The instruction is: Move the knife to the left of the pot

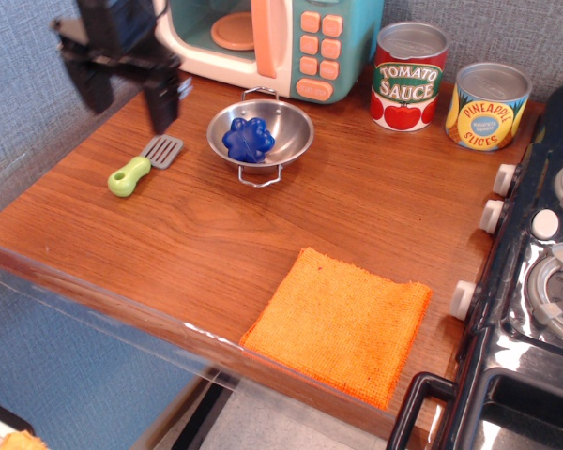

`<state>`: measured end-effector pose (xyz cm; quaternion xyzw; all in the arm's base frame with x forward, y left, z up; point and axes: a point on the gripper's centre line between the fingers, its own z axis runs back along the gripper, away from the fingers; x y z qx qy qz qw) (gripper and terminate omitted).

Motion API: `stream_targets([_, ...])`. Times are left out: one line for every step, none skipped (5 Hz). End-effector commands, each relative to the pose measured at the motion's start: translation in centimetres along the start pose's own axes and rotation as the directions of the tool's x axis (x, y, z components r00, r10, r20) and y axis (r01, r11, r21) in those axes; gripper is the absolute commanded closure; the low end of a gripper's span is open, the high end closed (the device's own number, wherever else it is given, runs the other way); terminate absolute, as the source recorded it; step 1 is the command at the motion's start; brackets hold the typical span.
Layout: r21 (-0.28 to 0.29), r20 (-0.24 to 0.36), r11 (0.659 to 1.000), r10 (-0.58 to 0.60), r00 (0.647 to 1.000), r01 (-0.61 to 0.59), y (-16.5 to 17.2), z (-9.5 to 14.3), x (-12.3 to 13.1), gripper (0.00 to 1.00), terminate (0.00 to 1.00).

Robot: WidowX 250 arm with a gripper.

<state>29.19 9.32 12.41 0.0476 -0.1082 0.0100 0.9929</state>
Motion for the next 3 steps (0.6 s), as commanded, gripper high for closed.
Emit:
stream_targets([-0.075, 0.034, 0.997, 0.020, 0.999, -0.018, -3.75, 2.07, -2.71, 0.00, 0.00])
stream_targets([-0.075, 0.034, 0.997, 0.020, 0.999, -0.018, -3.75, 2.07, -2.71, 0.00, 0.00])
stream_targets([-0.075, 0.034, 0.997, 0.020, 0.999, -0.018, -3.75, 2.07, -2.71, 0.00, 1.00])
